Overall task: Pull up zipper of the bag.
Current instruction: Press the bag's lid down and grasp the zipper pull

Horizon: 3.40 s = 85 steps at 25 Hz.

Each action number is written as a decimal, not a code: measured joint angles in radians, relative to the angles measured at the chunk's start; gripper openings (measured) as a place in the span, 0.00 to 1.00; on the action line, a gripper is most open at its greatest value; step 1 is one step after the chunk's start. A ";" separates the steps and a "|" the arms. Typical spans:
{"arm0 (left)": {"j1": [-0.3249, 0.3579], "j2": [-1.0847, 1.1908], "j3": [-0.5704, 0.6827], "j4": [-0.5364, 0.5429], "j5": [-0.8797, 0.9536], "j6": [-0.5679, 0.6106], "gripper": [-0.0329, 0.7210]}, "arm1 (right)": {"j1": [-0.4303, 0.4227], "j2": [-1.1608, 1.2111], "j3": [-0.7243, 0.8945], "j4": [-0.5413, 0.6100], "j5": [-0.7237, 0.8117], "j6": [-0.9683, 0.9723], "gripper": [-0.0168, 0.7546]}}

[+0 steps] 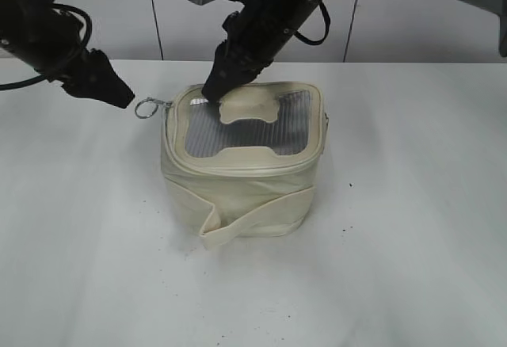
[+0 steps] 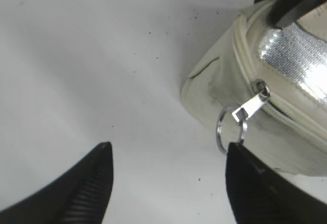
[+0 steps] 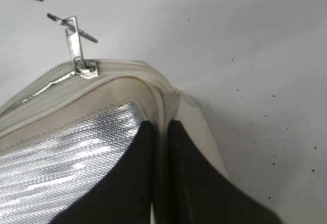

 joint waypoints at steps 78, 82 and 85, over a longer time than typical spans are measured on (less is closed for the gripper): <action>-0.156 0.031 0.014 0.048 0.302 -0.306 0.41 | 0.008 0.008 -0.074 -0.090 0.069 0.161 0.04; -0.208 0.004 0.095 0.032 0.301 -0.320 0.41 | 0.008 0.009 -0.075 -0.090 0.071 0.163 0.04; -0.270 -0.020 0.143 -0.010 0.297 -0.322 0.41 | 0.008 0.009 -0.075 -0.091 0.072 0.165 0.04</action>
